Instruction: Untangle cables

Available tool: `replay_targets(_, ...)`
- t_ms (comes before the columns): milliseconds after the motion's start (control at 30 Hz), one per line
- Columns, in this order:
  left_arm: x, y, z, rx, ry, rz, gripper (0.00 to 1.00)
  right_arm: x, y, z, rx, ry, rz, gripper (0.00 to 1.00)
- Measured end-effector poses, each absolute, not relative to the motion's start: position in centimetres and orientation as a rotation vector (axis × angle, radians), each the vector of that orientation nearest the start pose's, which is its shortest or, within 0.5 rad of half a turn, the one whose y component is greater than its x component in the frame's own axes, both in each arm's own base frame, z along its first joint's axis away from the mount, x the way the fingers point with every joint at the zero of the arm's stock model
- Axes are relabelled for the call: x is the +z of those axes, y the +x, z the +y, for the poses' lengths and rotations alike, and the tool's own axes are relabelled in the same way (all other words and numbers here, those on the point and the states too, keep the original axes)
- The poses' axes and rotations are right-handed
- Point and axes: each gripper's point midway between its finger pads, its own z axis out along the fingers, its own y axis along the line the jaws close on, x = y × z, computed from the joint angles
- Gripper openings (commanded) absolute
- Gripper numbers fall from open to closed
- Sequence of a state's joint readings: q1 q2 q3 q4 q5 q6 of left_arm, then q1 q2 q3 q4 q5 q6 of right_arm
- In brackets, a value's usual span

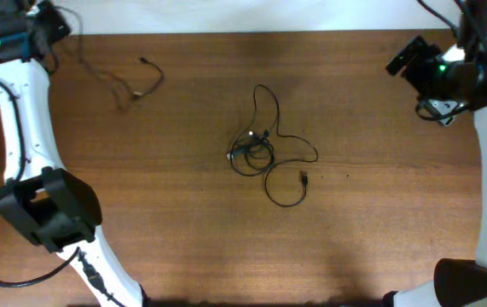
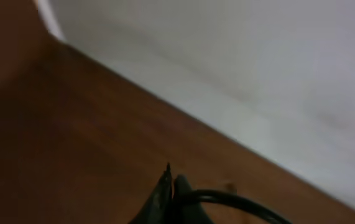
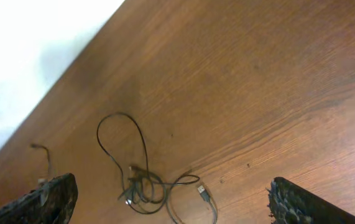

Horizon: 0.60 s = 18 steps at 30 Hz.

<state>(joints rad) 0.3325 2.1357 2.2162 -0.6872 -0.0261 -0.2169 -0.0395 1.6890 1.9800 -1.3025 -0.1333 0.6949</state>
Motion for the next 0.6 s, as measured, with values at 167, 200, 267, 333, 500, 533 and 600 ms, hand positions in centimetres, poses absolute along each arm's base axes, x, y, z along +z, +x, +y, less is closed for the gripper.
replay_targets(167, 27.0, 58.1, 27.8, 0.306, -0.561, 1.976, 0.00, 28.0, 41.0, 4.0, 0.433, 0.807, 2.540, 0.98)
replay_targets(200, 26.8, 58.6, 29.5, 0.335, -0.554, 1.938, 0.15, 27.8, 40.9, 4.5, 0.434, 0.793, 2.553, 0.98)
replay_targets(267, 26.6, 58.6, 33.1, 0.384, -0.567, 1.867, 0.88, 27.6, 40.7, 5.4, 0.436, 0.757, 2.574, 0.98)
replay_targets(333, 25.9, 57.9, 35.4, 0.413, -0.580, 1.858, 0.99, 27.7, 40.7, 5.8, 0.439, 0.737, 2.577, 0.98)
replay_targets(500, 12.9, 56.4, 37.2, 0.327, -0.670, 2.131, 0.99, 27.8, 40.9, 5.9, 0.443, 0.728, 2.568, 0.98)
replay_targets(533, 10.6, 56.0, 36.9, 0.309, -0.683, 2.183, 0.99, 27.8, 40.9, 5.9, 0.443, 0.729, 2.568, 0.98)
replay_targets(600, 8.3, 55.5, 36.3, 0.283, -0.696, 2.245, 0.99, 27.8, 40.9, 5.9, 0.442, 0.727, 2.569, 0.98)
